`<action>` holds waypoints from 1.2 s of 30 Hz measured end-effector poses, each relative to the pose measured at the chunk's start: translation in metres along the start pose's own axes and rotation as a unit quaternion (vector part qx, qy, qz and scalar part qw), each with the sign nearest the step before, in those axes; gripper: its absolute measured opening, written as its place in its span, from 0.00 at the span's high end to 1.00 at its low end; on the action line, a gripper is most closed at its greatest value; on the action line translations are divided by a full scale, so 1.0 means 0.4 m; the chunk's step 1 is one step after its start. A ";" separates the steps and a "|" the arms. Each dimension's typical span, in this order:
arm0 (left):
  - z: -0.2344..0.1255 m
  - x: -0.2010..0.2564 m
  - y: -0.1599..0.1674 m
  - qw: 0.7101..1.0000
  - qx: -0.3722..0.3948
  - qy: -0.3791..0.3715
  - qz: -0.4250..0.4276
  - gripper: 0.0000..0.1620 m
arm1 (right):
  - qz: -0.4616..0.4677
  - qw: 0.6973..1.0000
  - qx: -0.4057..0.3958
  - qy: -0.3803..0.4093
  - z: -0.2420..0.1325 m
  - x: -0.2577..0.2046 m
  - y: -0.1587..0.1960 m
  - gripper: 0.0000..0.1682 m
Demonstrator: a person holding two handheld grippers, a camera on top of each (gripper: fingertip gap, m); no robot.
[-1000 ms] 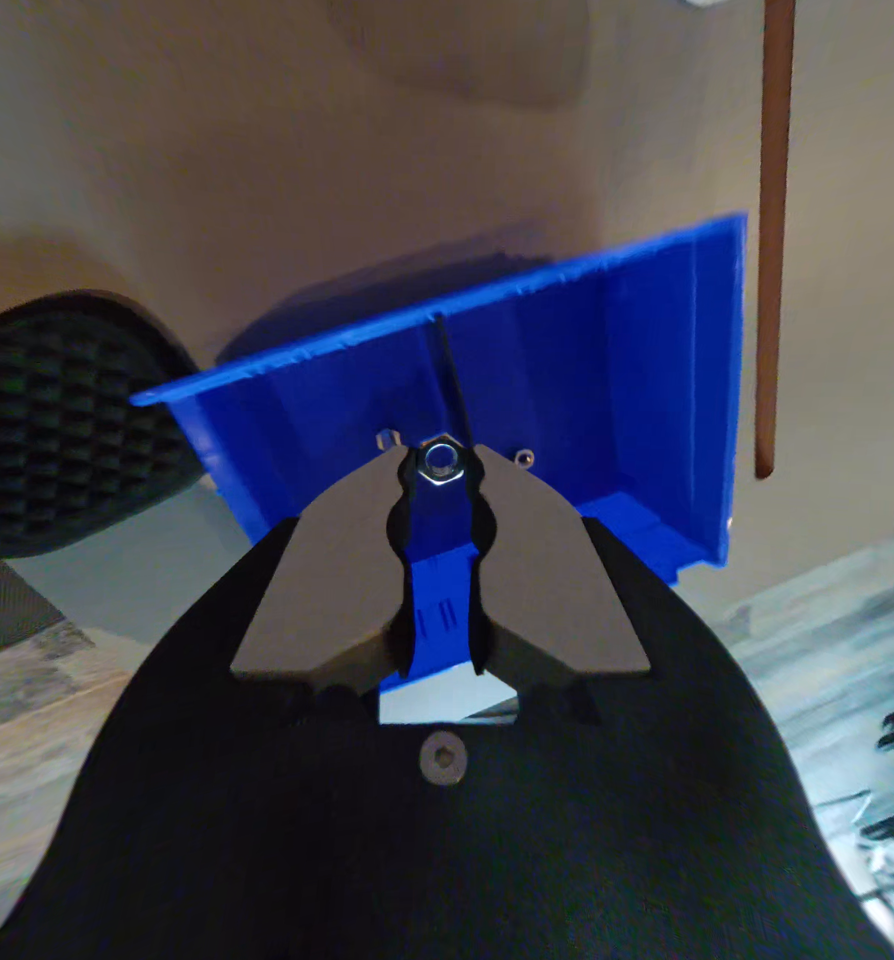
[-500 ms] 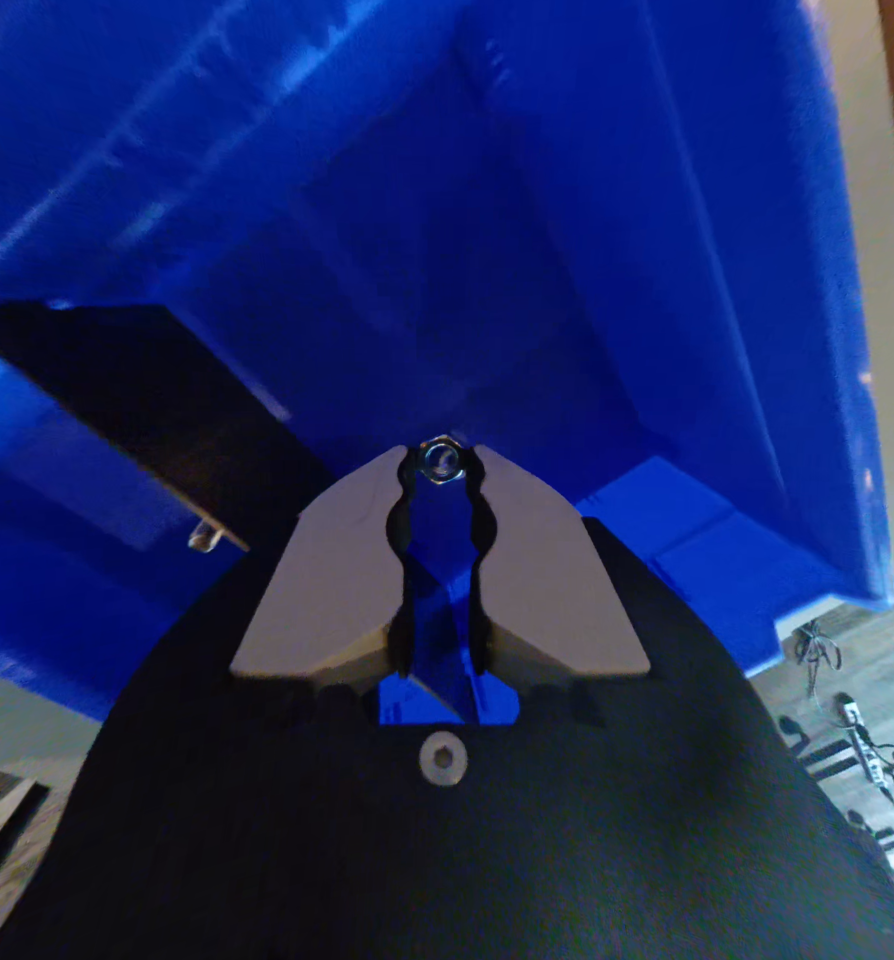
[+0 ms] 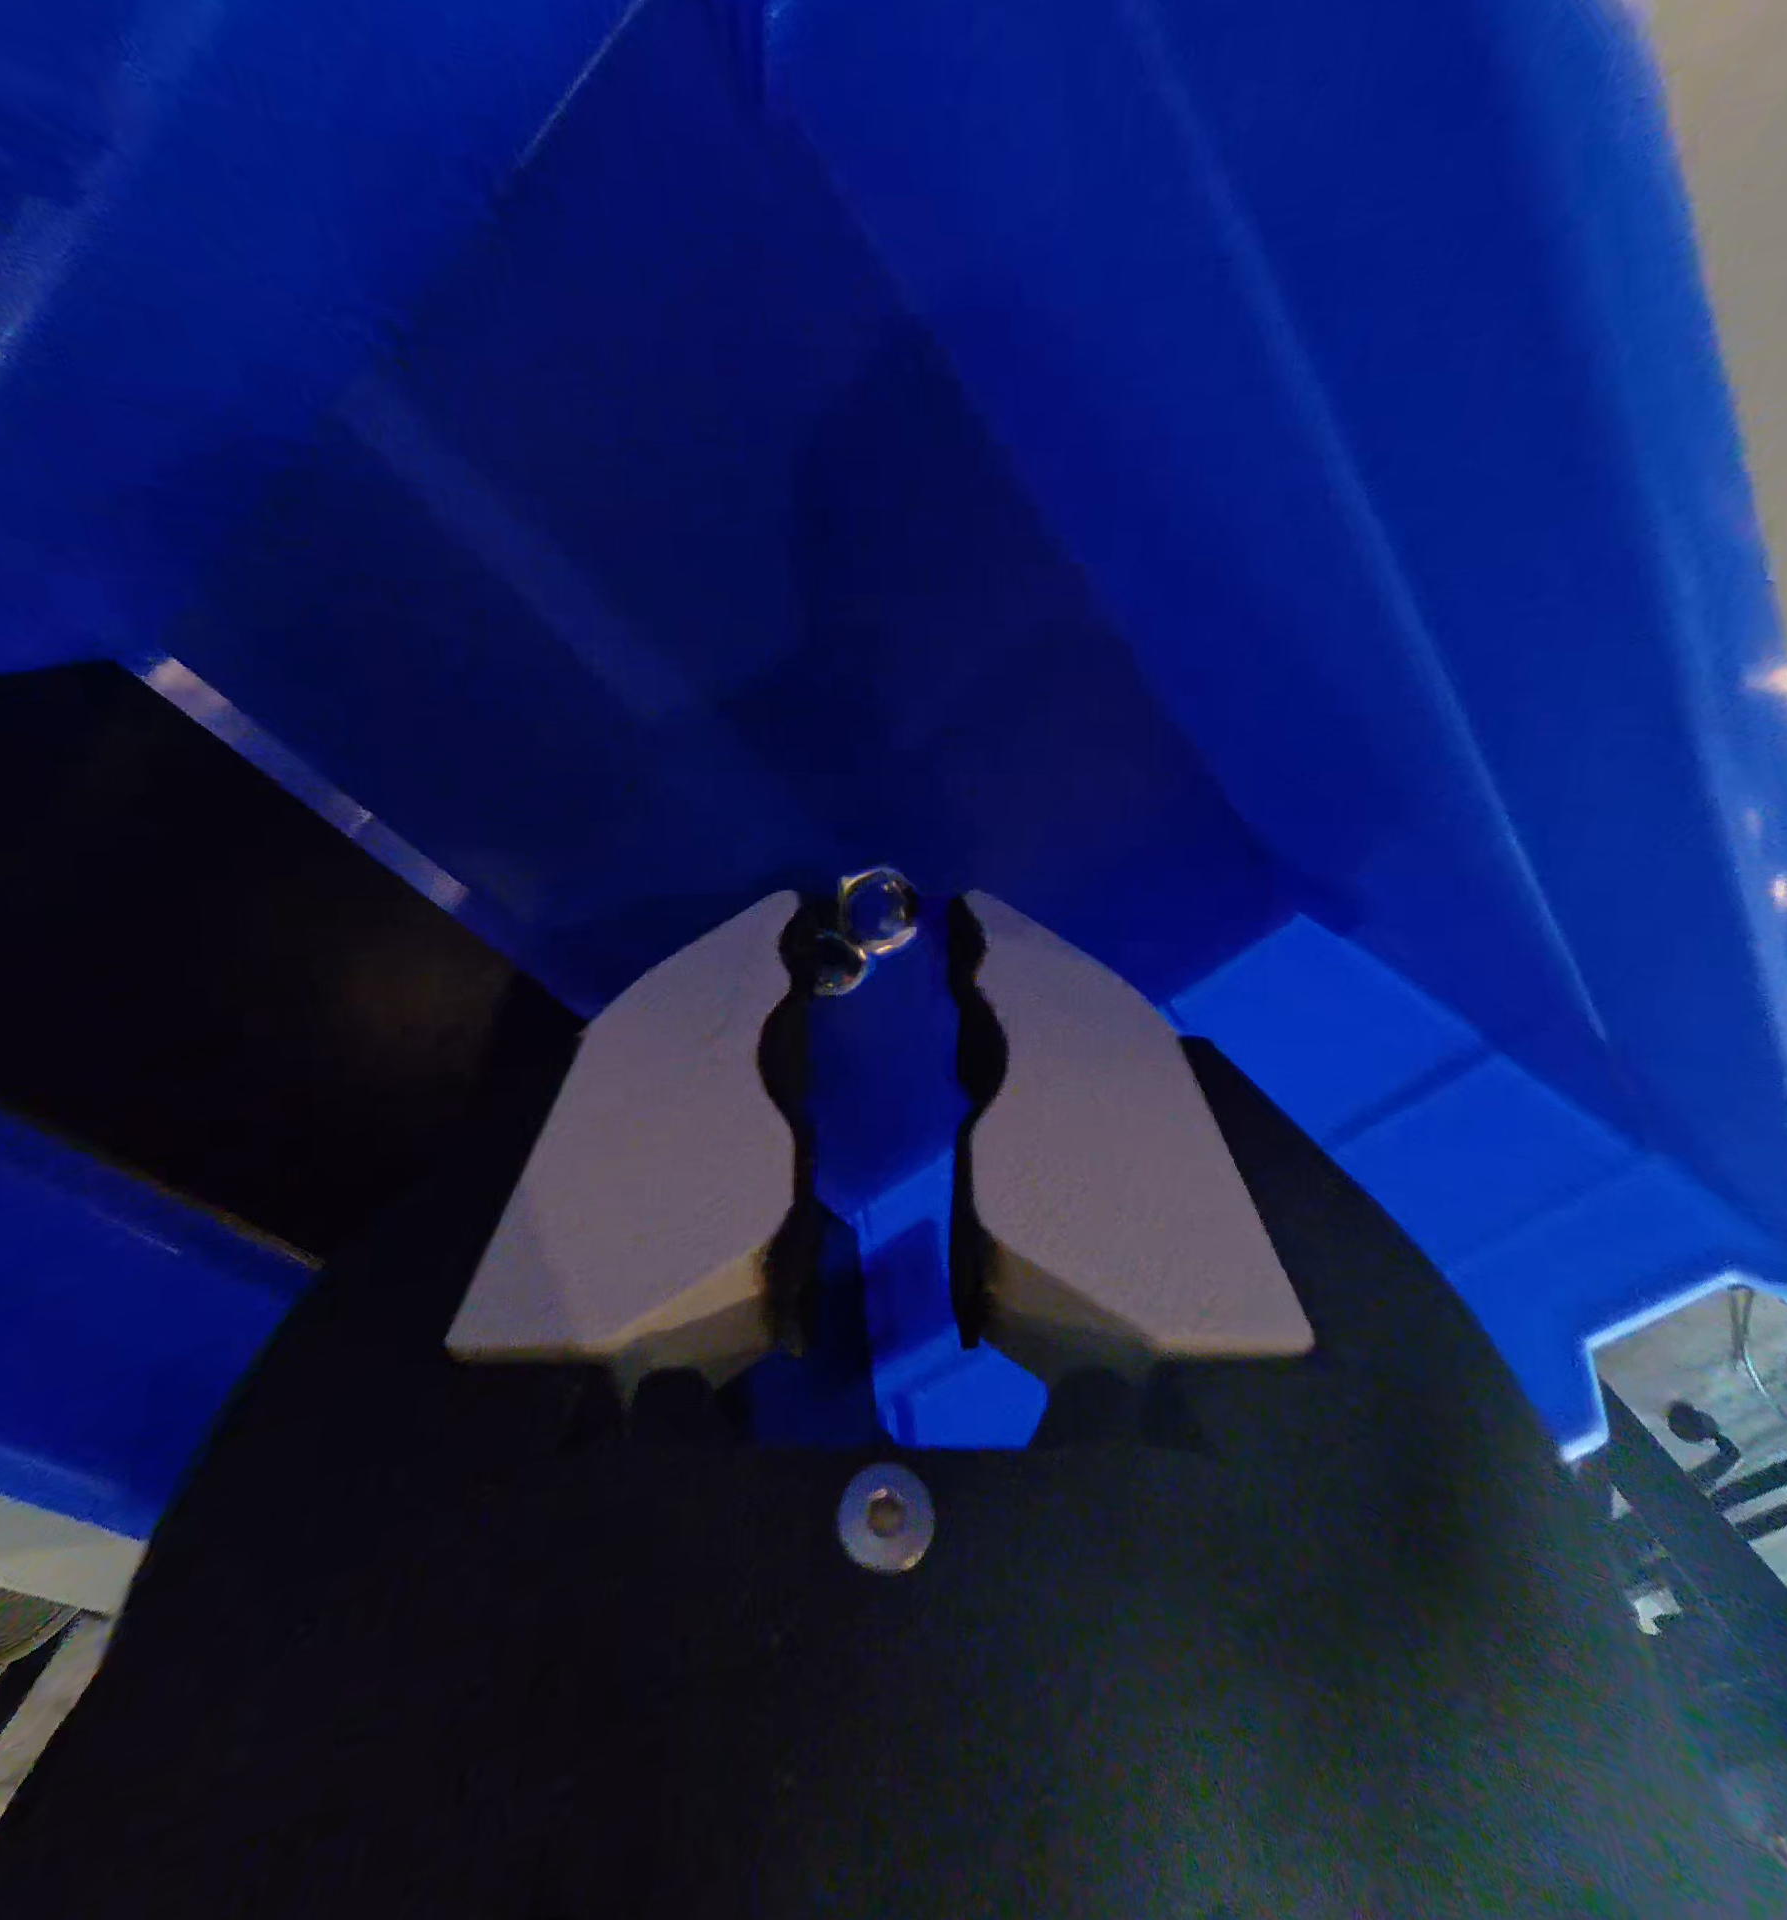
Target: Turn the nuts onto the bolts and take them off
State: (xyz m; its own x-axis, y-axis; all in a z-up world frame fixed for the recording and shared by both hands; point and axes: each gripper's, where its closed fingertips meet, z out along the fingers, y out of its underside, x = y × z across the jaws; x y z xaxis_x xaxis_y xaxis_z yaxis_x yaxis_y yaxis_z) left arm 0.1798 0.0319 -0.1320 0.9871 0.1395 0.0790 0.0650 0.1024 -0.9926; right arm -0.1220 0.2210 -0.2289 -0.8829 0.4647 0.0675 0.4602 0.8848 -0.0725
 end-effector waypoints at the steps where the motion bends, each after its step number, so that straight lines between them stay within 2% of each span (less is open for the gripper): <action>1: 0.000 0.000 0.000 1.000 0.000 0.000 0.000 0.93 | 0.002 1.000 0.001 0.000 -0.004 0.000 0.000 0.82; 6: 0.001 0.001 0.001 1.000 -0.001 0.001 0.000 0.93 | -0.018 1.000 0.011 0.024 -0.067 -0.004 0.000 0.81; 10: 0.002 0.002 0.003 1.000 -0.005 0.003 0.000 0.93 | -0.083 0.994 0.052 0.049 -0.185 -0.086 -0.033 0.81; 14: 0.004 0.003 0.005 1.000 -0.007 0.004 0.000 0.93 | -0.210 0.971 0.099 0.053 -0.312 -0.281 -0.086 0.81; 18: 0.006 0.007 0.008 1.000 -0.011 0.008 0.002 0.93 | -0.374 0.916 0.143 0.020 -0.391 -0.552 -0.134 0.81; 22: 0.010 0.012 0.015 1.000 -0.019 0.014 0.005 0.92 | -0.499 0.854 0.147 -0.012 -0.406 -0.766 -0.154 0.82; 27: 0.010 0.013 0.016 1.000 -0.021 0.015 0.006 0.93 | -0.572 0.808 0.140 -0.028 -0.382 -0.894 -0.180 0.82; 30: 0.011 0.014 0.015 1.000 -0.020 0.016 0.007 0.93 | -0.590 0.796 0.135 -0.037 -0.359 -0.928 -0.189 0.84; 36: 0.012 0.015 0.017 1.000 -0.023 0.018 0.008 0.93 | -0.598 0.789 0.134 -0.049 -0.339 -0.951 -0.206 0.89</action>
State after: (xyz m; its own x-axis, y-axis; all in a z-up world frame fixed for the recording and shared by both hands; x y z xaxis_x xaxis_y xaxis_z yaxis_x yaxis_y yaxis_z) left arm 0.1856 0.0381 -0.1379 0.9925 0.1059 0.0603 0.0548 0.0544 -0.9970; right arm 0.1884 -0.0243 -0.1135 -0.6805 -0.7129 0.1697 -0.7311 0.6445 -0.2240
